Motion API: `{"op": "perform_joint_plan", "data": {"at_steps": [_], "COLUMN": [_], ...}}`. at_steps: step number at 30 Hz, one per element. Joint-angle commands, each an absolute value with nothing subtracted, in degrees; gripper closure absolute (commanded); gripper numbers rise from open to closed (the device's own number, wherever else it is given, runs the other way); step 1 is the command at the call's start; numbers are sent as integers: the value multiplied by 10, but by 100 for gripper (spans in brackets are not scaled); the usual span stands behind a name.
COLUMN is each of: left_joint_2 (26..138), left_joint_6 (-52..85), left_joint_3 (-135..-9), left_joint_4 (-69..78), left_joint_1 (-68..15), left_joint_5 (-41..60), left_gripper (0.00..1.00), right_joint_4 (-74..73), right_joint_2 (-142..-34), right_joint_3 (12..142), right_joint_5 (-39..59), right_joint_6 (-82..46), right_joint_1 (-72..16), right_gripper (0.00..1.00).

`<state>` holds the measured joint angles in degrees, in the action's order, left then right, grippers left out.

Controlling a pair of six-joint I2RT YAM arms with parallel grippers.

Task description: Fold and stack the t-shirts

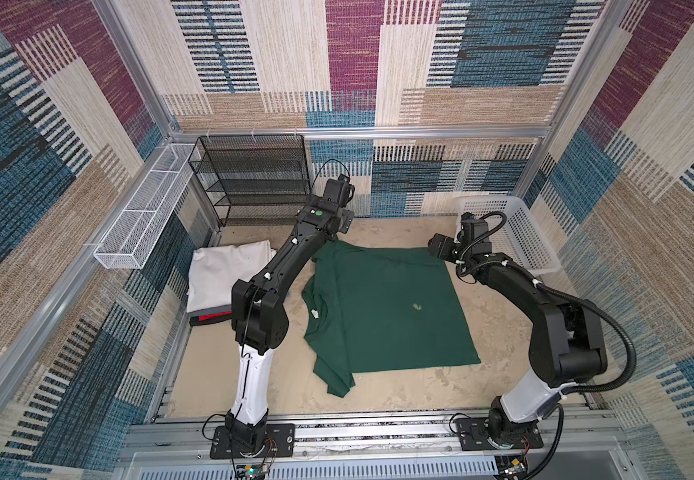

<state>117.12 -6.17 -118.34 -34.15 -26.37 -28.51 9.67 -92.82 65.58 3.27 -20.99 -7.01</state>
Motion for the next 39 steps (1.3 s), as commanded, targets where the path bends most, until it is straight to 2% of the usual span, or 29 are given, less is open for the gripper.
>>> {"op": "perform_joint_plan", "data": {"at_steps": [1,5,12,20,29,33,36,39], "left_joint_2": [1075,949,838,868,904,922,924,931], "left_joint_6": [49,125,210,264,280,289,299,301], "left_joint_3": [-1061,-846,-611,-538,-473,-467,-451,-448], "left_joint_4": [-354,-325,-323,-319,-254,-246,-226,-229], "left_joint_1": [-280,-293,-292,-287,-271,-271,-271,-270], "left_joint_5": [-285,-229,-198,-148,-123,-108,-97,-100], "left_gripper": [1,2,7,23,31,43,62,73], "right_joint_4": [91,95,87,84,91,86,83,87], "right_joint_2": [-886,-848,-849,-898,-943,-951,-957,-963], "right_joint_3": [607,536,467,459,469,465,464,466], "right_joint_5": [75,93,89,66,44,39,40,38], "right_joint_6": [-222,-226,-228,-219,-205,-208,-210,-208], "right_joint_1": [-69,-70,-70,-70,-70,-70,-70,-70], "right_gripper": [1,1,1,1,1,2,2,2]}}
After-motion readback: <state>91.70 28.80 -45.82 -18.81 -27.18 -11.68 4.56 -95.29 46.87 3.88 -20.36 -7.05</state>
